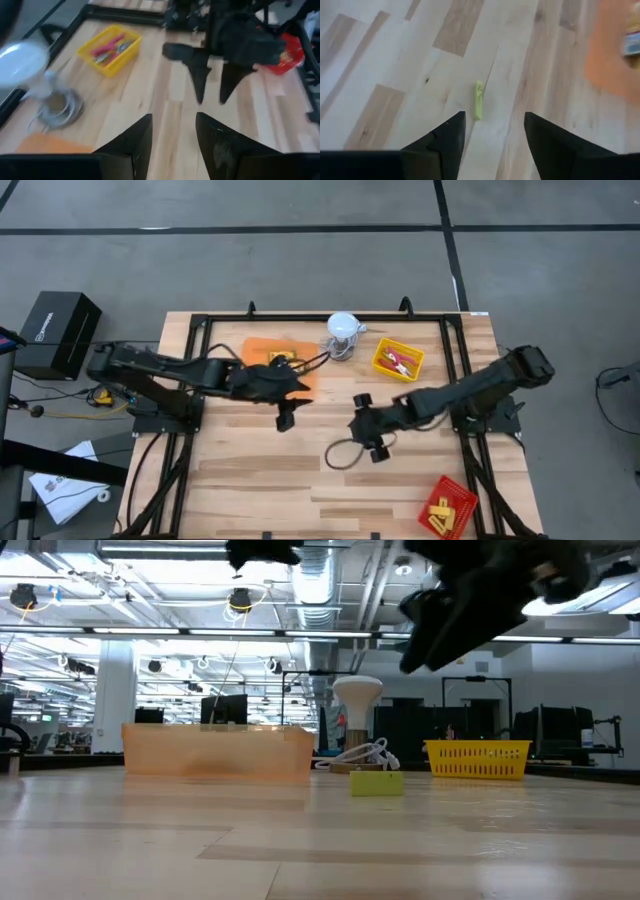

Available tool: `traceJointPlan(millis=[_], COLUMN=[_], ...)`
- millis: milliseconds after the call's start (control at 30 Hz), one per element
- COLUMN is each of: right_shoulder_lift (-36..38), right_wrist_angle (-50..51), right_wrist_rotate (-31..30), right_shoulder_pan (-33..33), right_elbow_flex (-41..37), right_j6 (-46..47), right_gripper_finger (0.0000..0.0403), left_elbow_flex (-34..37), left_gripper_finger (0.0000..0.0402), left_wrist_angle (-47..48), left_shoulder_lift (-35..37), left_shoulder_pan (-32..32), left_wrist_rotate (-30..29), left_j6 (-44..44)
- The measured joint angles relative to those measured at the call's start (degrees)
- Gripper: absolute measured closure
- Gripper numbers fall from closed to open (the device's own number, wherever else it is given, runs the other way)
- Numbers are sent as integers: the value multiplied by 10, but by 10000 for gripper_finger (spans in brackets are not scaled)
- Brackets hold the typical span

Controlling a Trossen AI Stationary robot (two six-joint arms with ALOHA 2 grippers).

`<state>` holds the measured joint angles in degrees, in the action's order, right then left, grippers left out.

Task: Pick & Place School Supplies
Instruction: Put the green eraser into the red bin

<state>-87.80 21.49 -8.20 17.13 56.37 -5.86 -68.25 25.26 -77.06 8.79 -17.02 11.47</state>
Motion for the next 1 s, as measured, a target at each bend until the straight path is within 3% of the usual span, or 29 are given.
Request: traceJointPlan(millis=[200, 467, 800, 1000], right_shoulder_lift=[-38, -114, -189, -195], right_wrist_angle=[-36, -82, -97, -101], right_wrist_rotate=[95, 146, 174, 174], right_shoulder_pan=[-62, -80, -80, -83], right_elbow_flex=[1, 4, 41, 44], right_j6=[-27, -32, -38, -38], right_gripper_finger=[200, 205, 203, 205], left_elbow_flex=[104, 216, 244, 244], left_gripper_finger=[258, 258, 258, 258], left_wrist_angle=[-17, -126, -147, -152], left_shoulder_lift=[69, 107, 108, 108], left_shoulder_pan=[21, 25, 25, 25], left_wrist_rotate=[-43, -55, -52, -52], left_j6=[51, 69, 74, 70])
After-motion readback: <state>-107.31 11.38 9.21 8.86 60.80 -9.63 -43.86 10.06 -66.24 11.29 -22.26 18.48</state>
